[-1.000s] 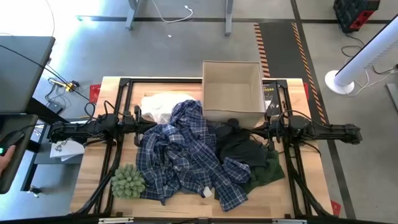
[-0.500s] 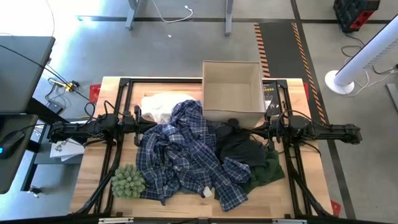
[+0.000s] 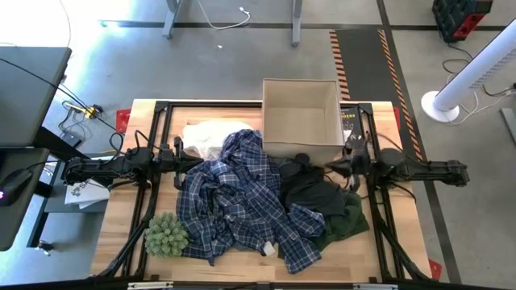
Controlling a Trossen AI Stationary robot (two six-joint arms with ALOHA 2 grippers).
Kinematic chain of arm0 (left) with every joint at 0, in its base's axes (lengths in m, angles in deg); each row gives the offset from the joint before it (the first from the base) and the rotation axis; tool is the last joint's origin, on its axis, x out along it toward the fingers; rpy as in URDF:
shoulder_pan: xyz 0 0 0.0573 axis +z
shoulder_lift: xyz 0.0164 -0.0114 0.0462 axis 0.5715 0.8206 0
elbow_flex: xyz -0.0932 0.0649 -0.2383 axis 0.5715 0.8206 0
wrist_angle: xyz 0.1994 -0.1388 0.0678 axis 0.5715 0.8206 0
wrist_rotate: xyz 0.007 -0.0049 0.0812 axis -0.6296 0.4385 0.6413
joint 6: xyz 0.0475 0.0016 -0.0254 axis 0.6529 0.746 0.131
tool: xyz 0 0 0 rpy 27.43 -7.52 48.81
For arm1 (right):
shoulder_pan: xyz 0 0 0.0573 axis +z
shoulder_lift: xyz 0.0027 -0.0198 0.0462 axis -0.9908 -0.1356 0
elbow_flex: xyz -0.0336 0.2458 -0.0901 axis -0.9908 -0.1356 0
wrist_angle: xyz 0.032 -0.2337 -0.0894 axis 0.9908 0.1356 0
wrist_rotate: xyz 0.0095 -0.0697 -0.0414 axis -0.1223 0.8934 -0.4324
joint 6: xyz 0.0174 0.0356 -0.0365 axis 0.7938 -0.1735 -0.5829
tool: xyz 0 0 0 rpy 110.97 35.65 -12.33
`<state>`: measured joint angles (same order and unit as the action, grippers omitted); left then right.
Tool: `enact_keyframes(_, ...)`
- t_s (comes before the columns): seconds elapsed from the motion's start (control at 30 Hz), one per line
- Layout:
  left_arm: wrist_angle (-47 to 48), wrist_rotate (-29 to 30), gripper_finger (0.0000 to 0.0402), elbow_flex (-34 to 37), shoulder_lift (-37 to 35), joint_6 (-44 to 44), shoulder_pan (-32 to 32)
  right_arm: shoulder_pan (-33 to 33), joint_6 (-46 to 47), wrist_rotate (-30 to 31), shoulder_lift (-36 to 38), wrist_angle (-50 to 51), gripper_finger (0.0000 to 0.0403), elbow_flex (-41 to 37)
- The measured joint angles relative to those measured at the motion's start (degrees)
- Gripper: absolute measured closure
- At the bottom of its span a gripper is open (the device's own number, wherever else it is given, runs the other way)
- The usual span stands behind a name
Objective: Sort clothes
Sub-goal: Put the blue striped long-sleeve shirt into the laundry bin
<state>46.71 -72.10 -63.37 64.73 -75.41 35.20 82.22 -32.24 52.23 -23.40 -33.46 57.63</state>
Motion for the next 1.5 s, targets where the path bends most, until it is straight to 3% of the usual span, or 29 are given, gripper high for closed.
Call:
enact_keyframes(0.2, 0.0, 0.0, 0.0394, 0.0, 0.0, 0.0, 0.0, 0.0, 19.9, 21.0, 0.0, -22.6, 0.0402, 0.0)
enact_keyframes(0.27, 0.0, 0.0, 0.0394, 0.0, 0.0, 0.0, 0.0, 0.0, 20.3, 22.9, -0.1, -30.0, 0.0402, 0.0)
enact_keyframes(0.47, 0.0, 0.0, 0.0394, 0.0, 0.0, 0.0, 0.0, 0.0, 10.7, 9.3, -5.5, -50.2, 0.0402, 0.0)
enact_keyframes(0.7, 0.0, 0.0, 0.0394, 0.0, 0.0, 0.0, 0.0, 0.0, 9.9, 7.4, -21.6, -51.9, 0.0402, 6.6)
enact_keyframes(0.83, 0.0, 0.0, 0.0394, 0.0, 0.1, 0.0, 0.0, 1.0, 6.8, 1.9, -36.1, -51.9, 0.0402, 16.4)
enact_keyframes(1.0, 0.0, 0.0, 0.0394, 0.0, 0.1, 0.0, 0.0, 3.1, -4.6, -9.0, -51.9, -50.3, 0.0402, 30.7)
enact_keyframes(1.2, 0.0, 0.0, 0.0394, 0.0, 0.1, 0.0, 0.0, 3.9, -16.1, -9.6, -64.4, -43.1, 0.0402, 45.8)
enact_keyframes(1.3, -0.1, 0.0, 0.0394, 0.0, 0.1, 1.2, 0.0, 3.9, -15.5, -8.7, -69.8, -42.5, 0.0402, 53.0)
enact_keyframes(1.5, -2.0, 0.6, 0.0394, 0.1, 0.2, 20.0, 0.0, 3.8, -7.5, -10.1, -79.2, -34.5, 0.0402, 66.7)
